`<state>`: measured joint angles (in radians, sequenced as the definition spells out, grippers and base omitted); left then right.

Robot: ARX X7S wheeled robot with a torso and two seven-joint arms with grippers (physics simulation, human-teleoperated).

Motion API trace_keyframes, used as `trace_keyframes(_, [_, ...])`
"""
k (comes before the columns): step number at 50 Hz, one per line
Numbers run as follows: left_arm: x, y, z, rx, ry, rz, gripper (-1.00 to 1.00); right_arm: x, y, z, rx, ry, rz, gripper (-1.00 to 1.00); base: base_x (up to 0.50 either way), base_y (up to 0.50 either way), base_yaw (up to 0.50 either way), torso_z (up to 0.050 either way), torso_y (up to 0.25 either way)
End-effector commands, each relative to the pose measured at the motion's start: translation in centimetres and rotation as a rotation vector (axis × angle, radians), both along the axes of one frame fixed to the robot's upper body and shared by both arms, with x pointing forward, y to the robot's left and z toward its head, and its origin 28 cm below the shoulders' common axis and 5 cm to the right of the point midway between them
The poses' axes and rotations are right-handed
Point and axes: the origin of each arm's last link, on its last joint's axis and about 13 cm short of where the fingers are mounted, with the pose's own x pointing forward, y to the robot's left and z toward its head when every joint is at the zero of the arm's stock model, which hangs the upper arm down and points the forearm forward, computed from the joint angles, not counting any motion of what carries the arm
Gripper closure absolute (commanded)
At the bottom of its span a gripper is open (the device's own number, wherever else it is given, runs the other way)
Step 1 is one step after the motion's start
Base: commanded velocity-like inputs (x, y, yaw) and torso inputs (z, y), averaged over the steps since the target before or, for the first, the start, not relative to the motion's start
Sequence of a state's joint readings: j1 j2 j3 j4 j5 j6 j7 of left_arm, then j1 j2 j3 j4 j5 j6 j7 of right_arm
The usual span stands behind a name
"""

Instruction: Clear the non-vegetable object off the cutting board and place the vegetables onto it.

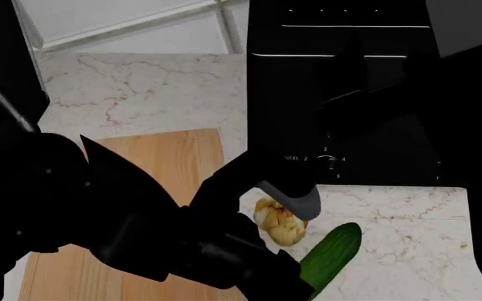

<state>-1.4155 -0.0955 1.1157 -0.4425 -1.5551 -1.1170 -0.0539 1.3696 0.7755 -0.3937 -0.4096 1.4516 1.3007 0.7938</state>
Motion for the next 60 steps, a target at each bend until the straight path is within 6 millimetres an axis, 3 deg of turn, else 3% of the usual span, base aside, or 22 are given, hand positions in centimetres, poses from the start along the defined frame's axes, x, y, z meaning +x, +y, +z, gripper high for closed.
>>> trace_keyframes(1, [-0.6,-0.8,-0.2,-0.007,-0.002,-0.022,1.00,0.1,0.2,0.3,0.023,-0.016,0.033,-1.00,0.00,0.00,0.00,0.000,0.000])
trace_keyframes(10, [-1.0,-1.0,0.4,-0.007,-0.020,-0.033,1.00,-0.3,0.1,0.4,0.025,-0.020,0.028,-1.00,0.00,0.00,0.00,0.000,0.000])
trace_keyframes(16, [-1.6,-1.0,2.7,-0.030,-0.090,-0.041,1.00,-0.5,0.2,0.8,0.028,-0.029,0.029,-1.00,0.00,0.00,0.00,0.000,0.000])
trace_keyframes(24, [-2.6,-0.4,4.2,-0.043,-0.143,-0.044,1.00,-0.6,0.3,1.2,0.026,-0.038,0.034,-1.00,0.00,0.00,0.00,0.000,0.000])
trace_keyframes(45, [-6.7,3.9,4.5,-0.032,-0.178,0.054,1.00,-1.0,0.9,2.2,0.021,-0.055,0.054,-1.00,0.00,0.00,0.00,0.000,0.000])
trace_keyframes(60, [-7.0,6.8,6.3,-0.014,-0.219,0.152,1.00,-0.9,1.1,2.1,0.021,-0.053,0.063,-1.00,0.00,0.00,0.00,0.000,0.000])
